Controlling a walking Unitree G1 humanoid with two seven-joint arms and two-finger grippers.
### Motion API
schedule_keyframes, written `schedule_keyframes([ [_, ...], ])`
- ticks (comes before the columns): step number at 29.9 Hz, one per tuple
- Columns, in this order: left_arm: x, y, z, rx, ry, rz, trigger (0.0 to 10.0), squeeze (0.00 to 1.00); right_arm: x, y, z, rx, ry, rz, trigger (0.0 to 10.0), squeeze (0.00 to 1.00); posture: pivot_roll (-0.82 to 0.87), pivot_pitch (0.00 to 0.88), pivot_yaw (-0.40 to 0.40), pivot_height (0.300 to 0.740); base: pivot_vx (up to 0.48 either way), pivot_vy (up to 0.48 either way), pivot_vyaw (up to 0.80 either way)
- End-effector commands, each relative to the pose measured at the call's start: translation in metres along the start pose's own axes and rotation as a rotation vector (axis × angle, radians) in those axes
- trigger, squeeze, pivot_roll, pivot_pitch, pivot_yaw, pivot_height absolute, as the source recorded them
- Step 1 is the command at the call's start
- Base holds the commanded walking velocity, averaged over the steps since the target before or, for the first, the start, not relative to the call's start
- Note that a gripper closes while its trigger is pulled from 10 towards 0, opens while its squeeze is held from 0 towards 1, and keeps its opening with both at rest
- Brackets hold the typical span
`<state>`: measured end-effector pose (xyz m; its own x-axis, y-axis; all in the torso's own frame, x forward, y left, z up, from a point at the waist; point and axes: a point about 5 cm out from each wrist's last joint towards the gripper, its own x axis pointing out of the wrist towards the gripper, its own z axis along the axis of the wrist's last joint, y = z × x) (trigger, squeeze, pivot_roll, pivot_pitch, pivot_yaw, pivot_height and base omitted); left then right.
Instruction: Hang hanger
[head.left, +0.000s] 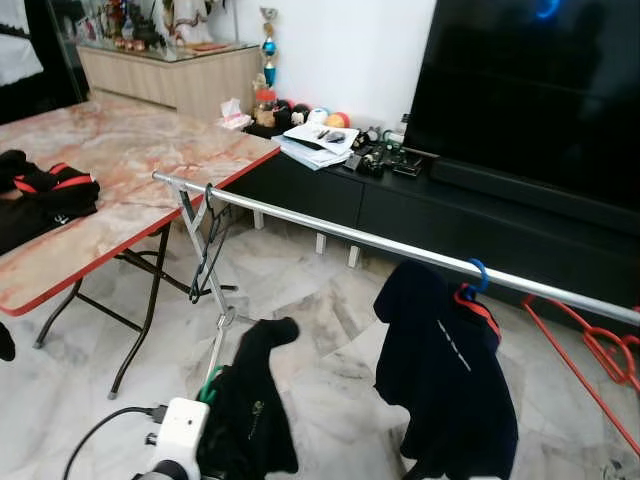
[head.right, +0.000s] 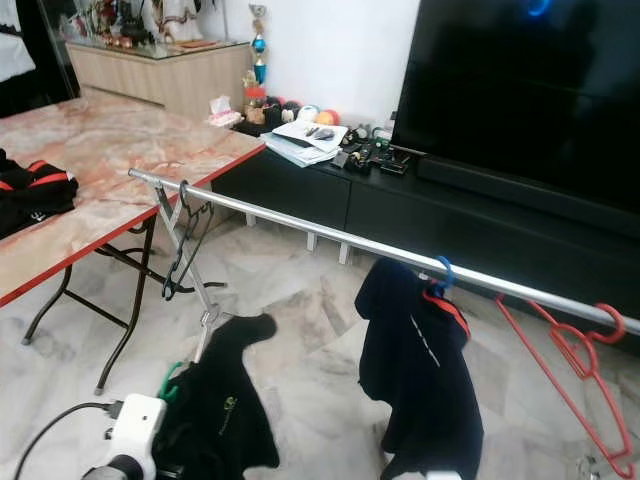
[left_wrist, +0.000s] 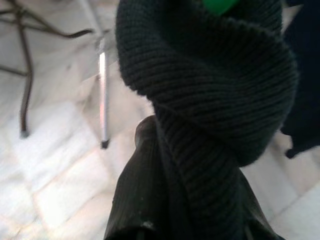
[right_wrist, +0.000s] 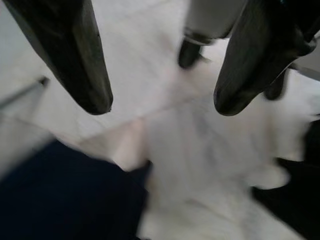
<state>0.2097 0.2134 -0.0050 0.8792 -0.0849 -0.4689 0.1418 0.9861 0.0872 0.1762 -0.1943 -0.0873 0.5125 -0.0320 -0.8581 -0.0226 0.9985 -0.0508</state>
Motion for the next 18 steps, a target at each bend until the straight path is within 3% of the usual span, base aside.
schedule_keyframes([
  [1, 0.0052, -0.0057, 0.0126, 0.003, -0.048, -0.017, 10.0, 0.00, -0.0028, -0.0149, -0.0087, 0.005, 0.020, -0.040, 10.0, 0.00, 0.21, 0.000, -0.041, 0.740, 0.345, 0.000, -0.80],
  [3, 0.0051, -0.0057, 0.0128, 0.002, -0.049, -0.013, 10.0, 0.00, -0.0028, -0.0150, -0.0086, 0.003, 0.018, -0.038, 10.0, 0.00, 0.21, 0.000, -0.043, 0.740, 0.343, 0.000, -0.71],
  [18, 0.0048, -0.0015, 0.0124, -0.002, -0.050, 0.024, 10.0, 0.00, -0.0028, -0.0143, -0.0071, -0.015, 0.011, -0.012, 10.0, 0.00, 0.20, 0.000, -0.043, 0.740, 0.346, 0.000, 0.00],
])
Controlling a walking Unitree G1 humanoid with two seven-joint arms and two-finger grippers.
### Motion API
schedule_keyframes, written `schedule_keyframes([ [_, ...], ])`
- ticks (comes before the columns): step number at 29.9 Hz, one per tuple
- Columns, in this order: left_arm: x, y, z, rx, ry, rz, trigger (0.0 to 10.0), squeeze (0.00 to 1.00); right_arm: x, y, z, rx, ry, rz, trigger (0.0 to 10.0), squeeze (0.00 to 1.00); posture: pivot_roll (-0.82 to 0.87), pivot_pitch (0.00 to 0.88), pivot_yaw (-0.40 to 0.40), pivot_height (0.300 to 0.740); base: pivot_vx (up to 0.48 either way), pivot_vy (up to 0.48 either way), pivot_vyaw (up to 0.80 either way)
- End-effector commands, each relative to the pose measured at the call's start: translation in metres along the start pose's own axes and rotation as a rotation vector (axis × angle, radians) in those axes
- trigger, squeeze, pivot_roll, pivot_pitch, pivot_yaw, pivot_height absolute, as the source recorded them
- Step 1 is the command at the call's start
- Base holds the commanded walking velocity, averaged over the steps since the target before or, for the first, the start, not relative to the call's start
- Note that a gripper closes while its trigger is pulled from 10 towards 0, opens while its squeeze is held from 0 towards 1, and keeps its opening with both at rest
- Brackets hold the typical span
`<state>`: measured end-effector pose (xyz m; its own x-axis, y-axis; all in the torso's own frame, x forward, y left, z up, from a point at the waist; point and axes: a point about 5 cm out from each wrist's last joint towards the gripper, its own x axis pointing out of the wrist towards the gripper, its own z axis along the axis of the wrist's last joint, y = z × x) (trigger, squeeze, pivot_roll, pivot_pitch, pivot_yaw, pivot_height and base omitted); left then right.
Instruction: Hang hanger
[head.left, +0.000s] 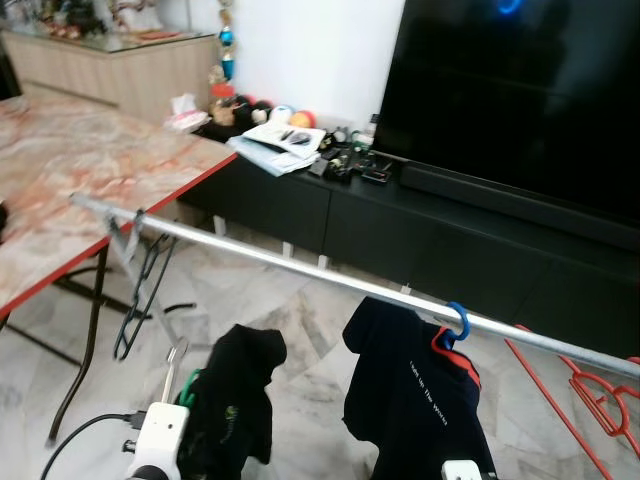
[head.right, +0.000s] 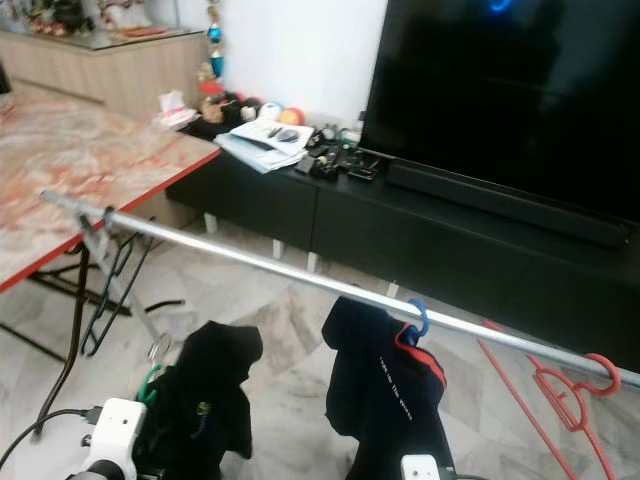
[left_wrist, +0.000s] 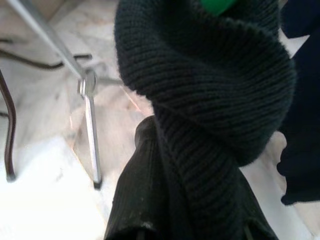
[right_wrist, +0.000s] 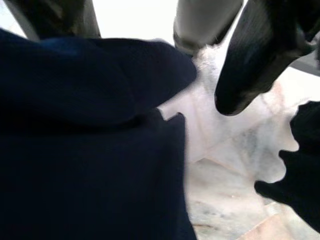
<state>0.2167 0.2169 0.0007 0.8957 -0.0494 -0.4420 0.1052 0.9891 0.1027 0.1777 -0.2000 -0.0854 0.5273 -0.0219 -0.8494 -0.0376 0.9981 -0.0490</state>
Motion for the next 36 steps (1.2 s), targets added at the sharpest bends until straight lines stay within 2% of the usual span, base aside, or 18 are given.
schedule_keyframes([
  [1, 0.002, -0.006, 0.005, 0.000, -0.024, -0.014, 10.0, 0.00, -0.002, -0.008, -0.009, -0.002, 0.029, -0.021, 10.0, 0.00, 0.20, 0.000, -0.043, 0.740, 0.349, 0.000, 0.00],
  [10, 0.002, -0.003, 0.007, -0.001, -0.032, -0.011, 10.0, 0.00, -0.002, -0.008, -0.009, -0.015, 0.036, -0.013, 10.0, 0.00, 0.21, 0.000, -0.046, 0.740, 0.346, 0.000, 0.00],
  [15, -0.001, -0.002, 0.008, 0.066, -0.026, -0.086, 10.0, 0.00, -0.002, -0.008, -0.008, -0.021, 0.036, -0.009, 10.0, 0.00, 0.21, 0.000, -0.048, 0.740, 0.000, 0.000, 0.00],
  [16, -0.001, -0.002, 0.008, 0.076, -0.023, -0.089, 10.0, 0.00, -0.002, -0.008, -0.008, -0.022, 0.037, -0.008, 10.0, 0.00, 0.21, 0.000, -0.048, 0.740, 0.000, 0.000, 0.00],
  [17, 0.000, 0.003, 0.009, 0.125, -0.017, -0.082, 10.0, 0.00, -0.002, -0.008, -0.008, -0.023, 0.037, -0.008, 10.0, 0.00, 0.21, 0.000, -0.050, 0.740, 0.000, 0.000, 0.00],
  [19, 0.001, 0.006, 0.012, 0.143, -0.021, -0.074, 10.0, 0.00, -0.002, -0.008, -0.008, -0.024, 0.037, -0.008, 10.0, 0.00, 0.21, 0.000, -0.052, 0.740, 0.000, 0.000, 0.00],
  [22, 0.004, 0.013, 0.023, 0.150, -0.061, -0.050, 10.0, 0.00, -0.002, -0.008, -0.008, -0.027, 0.036, -0.007, 10.0, 0.00, 0.21, 0.000, -0.052, 0.740, 0.000, 0.000, 0.00],
  [26, 0.008, 0.013, 0.034, 0.181, -0.093, -0.059, 10.0, 0.00, -0.002, -0.009, -0.008, -0.035, 0.035, -0.007, 10.0, 0.00, 0.21, 0.000, -0.056, 0.740, 0.000, 0.000, 0.00],
  [32, 0.017, 0.003, 0.057, 0.328, -0.127, -0.207, 10.0, 0.00, -0.002, -0.009, -0.007, -0.043, 0.035, -0.006, 10.0, 0.00, 0.21, 0.000, -0.061, 0.740, 0.000, 0.000, 0.00],
  [36, 0.022, 0.005, 0.071, 0.352, -0.164, -0.205, 10.0, 0.00, -0.002, -0.008, -0.007, -0.042, 0.032, -0.006, 10.0, 0.00, 0.20, 0.000, -0.059, 0.740, 0.000, 0.000, 0.00],
])
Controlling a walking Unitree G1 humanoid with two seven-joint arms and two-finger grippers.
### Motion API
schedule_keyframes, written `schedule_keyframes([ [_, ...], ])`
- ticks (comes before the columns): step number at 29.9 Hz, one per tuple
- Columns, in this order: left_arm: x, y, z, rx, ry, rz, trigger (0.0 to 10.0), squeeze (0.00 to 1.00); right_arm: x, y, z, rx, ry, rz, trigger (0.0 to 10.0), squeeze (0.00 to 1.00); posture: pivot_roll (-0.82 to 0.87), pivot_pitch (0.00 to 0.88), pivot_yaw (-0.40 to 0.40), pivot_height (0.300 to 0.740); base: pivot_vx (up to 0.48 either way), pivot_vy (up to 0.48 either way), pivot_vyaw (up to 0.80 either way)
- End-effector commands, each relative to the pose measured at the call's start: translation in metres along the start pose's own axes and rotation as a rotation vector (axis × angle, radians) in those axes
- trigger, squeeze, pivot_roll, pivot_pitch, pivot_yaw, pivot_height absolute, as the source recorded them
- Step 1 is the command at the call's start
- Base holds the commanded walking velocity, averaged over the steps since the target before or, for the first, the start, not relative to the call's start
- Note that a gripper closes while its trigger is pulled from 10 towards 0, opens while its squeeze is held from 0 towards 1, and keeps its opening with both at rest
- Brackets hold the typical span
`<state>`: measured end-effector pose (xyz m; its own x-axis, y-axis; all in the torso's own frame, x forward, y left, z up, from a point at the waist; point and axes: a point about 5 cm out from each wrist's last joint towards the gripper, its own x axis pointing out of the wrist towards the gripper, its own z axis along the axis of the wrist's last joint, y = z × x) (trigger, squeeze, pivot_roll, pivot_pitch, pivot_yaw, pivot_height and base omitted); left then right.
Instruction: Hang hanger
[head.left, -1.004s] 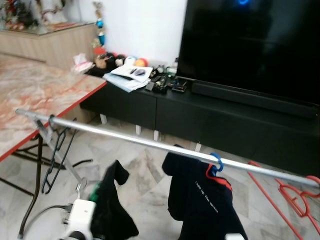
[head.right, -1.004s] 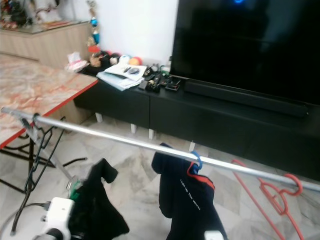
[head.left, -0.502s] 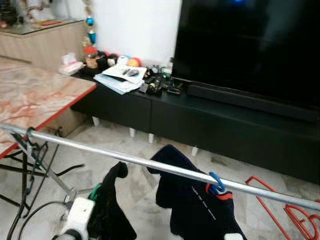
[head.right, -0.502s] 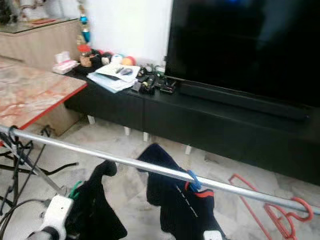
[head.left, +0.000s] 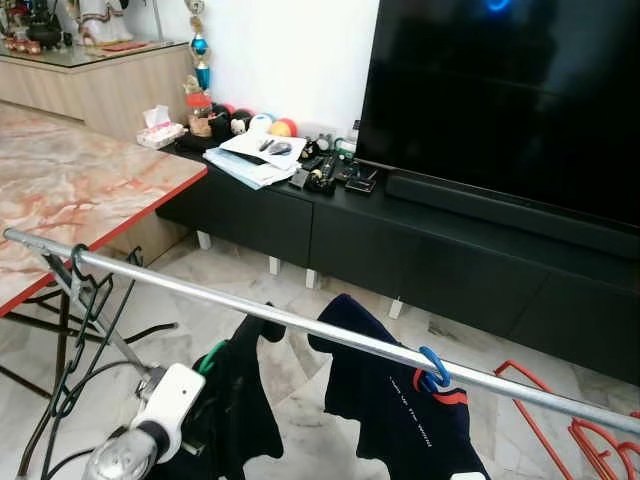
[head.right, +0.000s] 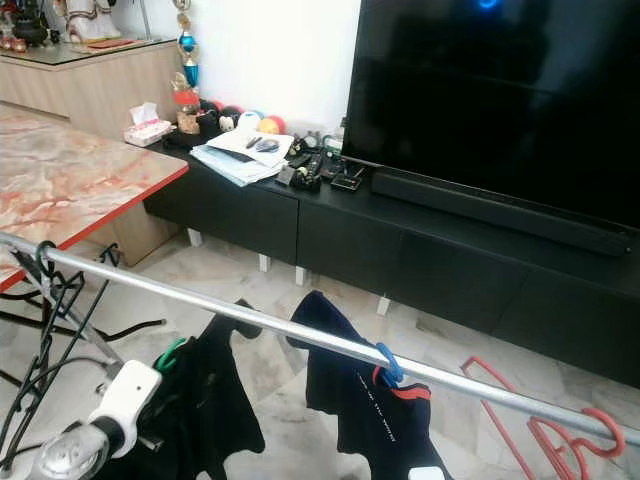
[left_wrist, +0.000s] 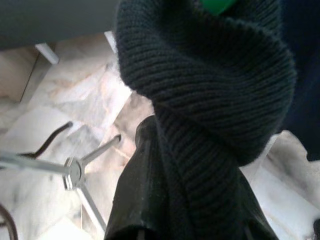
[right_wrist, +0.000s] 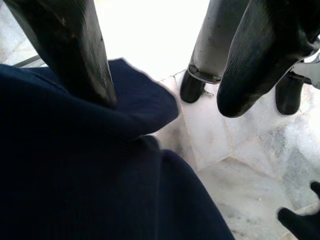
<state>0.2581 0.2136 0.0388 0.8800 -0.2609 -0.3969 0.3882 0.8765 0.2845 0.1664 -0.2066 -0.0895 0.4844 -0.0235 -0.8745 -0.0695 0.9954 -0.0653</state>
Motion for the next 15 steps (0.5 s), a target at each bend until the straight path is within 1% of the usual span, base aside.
schedule_keyframes([
  [1, 0.004, 0.008, 0.021, 0.065, -0.076, 0.003, 10.0, 0.00, 0.000, -0.003, 0.006, -0.005, -0.019, -0.009, 10.0, 0.00, 0.20, 0.000, -0.059, 0.740, 0.000, 0.000, 0.00],
  [2, 0.006, 0.012, 0.028, 0.083, -0.105, 0.007, 10.0, 0.00, 0.000, -0.003, 0.006, -0.006, -0.021, -0.009, 10.0, 0.00, 0.20, 0.000, -0.061, 0.740, 0.000, 0.000, 0.00],
  [5, 0.007, 0.014, 0.032, 0.094, -0.113, 0.016, 10.0, 0.00, 0.000, -0.003, 0.006, -0.007, -0.021, -0.009, 10.0, 0.00, 0.20, 0.000, -0.064, 0.740, 0.000, 0.000, 0.00],
  [6, 0.009, 0.019, 0.037, 0.104, -0.129, 0.038, 10.0, 0.00, 0.000, -0.003, 0.006, -0.012, -0.020, -0.008, 10.0, 0.00, 0.20, 0.000, -0.064, 0.740, 0.000, 0.000, 0.00],
  [7, 0.009, 0.019, 0.037, 0.104, -0.129, 0.038, 10.0, 0.00, 0.000, -0.003, 0.006, -0.012, -0.020, -0.008, 10.0, 0.00, 0.20, 0.000, -0.064, 0.740, 0.000, 0.000, 0.00],
  [8, 0.011, 0.023, 0.042, 0.081, -0.158, 0.071, 10.0, 0.00, 0.000, -0.003, 0.006, -0.011, -0.019, -0.008, 10.0, 0.00, 0.20, 0.000, -0.064, 0.740, 0.000, 0.000, 0.00],
  [9, 0.011, 0.023, 0.042, 0.081, -0.158, 0.071, 10.0, 0.00, 0.000, -0.003, 0.006, -0.011, -0.019, -0.008, 10.0, 0.00, 0.20, 0.000, -0.064, 0.740, 0.000, 0.000, 0.00],
  [10, 0.013, 0.030, 0.051, 0.040, -0.202, 0.114, 10.0, 0.00, 0.000, -0.003, 0.006, -0.013, -0.020, -0.009, 10.0, 0.00, 0.20, 0.000, -0.065, 0.740, 0.000, 0.000, 0.00],
  [14, 0.015, 0.034, 0.056, 0.032, -0.212, 0.141, 10.0, 0.00, 0.000, -0.003, 0.007, -0.012, -0.022, -0.010, 10.0, 0.00, 0.20, 0.000, -0.067, 0.740, 0.000, 0.000, 0.00],
  [15, 0.019, 0.039, 0.060, -0.008, -0.220, 0.174, 10.0, 0.00, 0.000, -0.003, 0.007, -0.012, -0.022, -0.010, 10.0, 0.00, 0.20, 0.000, -0.067, 0.740, 0.000, 0.000, 0.00],
])
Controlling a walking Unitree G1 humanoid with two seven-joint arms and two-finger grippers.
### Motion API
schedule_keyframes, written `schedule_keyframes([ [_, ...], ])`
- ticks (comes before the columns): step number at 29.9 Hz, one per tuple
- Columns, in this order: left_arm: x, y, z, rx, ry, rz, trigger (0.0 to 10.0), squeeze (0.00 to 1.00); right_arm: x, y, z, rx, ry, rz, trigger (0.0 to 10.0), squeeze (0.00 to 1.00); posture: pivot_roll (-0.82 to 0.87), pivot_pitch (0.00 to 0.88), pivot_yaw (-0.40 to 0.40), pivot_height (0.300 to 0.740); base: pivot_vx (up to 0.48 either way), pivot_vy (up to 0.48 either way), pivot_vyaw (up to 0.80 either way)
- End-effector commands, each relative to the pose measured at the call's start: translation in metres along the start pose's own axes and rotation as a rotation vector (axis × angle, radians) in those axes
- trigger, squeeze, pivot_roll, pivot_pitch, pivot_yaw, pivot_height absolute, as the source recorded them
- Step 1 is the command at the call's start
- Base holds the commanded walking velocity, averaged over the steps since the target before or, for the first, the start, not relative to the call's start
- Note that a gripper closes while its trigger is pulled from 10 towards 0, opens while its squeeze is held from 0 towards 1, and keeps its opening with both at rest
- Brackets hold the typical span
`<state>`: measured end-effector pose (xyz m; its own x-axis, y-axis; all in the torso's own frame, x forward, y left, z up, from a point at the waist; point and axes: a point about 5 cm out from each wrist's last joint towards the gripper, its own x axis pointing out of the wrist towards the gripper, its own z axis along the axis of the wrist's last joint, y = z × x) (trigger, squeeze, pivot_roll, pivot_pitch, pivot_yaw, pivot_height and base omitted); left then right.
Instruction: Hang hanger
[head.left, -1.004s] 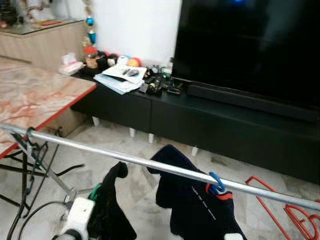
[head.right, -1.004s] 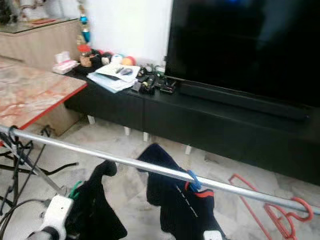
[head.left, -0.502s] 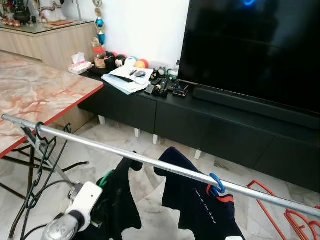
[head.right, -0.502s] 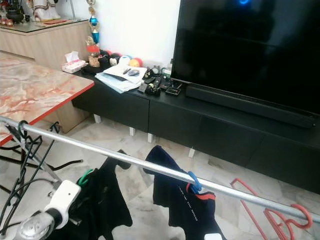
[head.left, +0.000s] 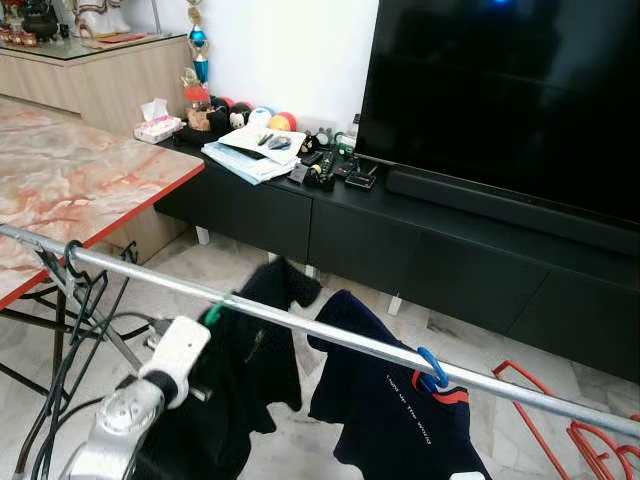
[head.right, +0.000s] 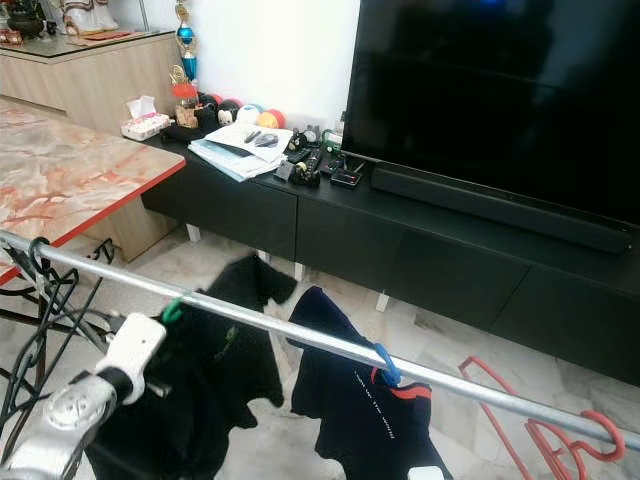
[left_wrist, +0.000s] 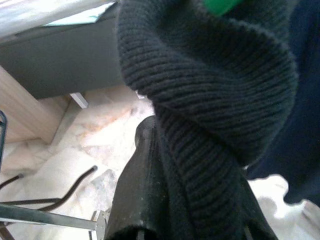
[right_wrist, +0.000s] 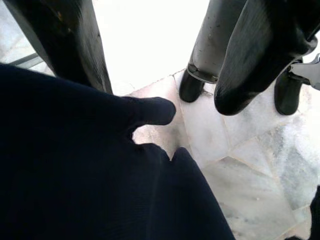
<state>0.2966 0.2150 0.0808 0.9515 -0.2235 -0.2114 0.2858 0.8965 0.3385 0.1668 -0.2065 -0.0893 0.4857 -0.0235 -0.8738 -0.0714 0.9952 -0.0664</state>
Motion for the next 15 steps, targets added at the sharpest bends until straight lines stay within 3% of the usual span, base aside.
schedule_keyframes([
  [1, 0.005, 0.010, 0.012, -0.026, -0.052, 0.061, 10.0, 0.00, 0.000, -0.003, 0.007, -0.010, -0.021, -0.010, 10.0, 0.00, 0.20, 0.000, -0.067, 0.740, 0.000, 0.000, 0.00],
  [7, 0.010, 0.009, 0.013, -0.061, -0.043, 0.066, 10.0, 0.00, 0.000, -0.003, 0.007, -0.011, -0.022, -0.009, 10.0, 0.00, 0.19, 0.000, -0.067, 0.740, 0.000, 0.000, 0.00],
  [15, 0.019, 0.000, 0.002, -0.086, 0.063, 0.020, 10.0, 0.00, 0.000, -0.003, 0.007, -0.014, -0.019, -0.006, 10.0, 0.00, 0.19, 0.000, -0.065, 0.740, 0.000, 0.000, 0.00],
])
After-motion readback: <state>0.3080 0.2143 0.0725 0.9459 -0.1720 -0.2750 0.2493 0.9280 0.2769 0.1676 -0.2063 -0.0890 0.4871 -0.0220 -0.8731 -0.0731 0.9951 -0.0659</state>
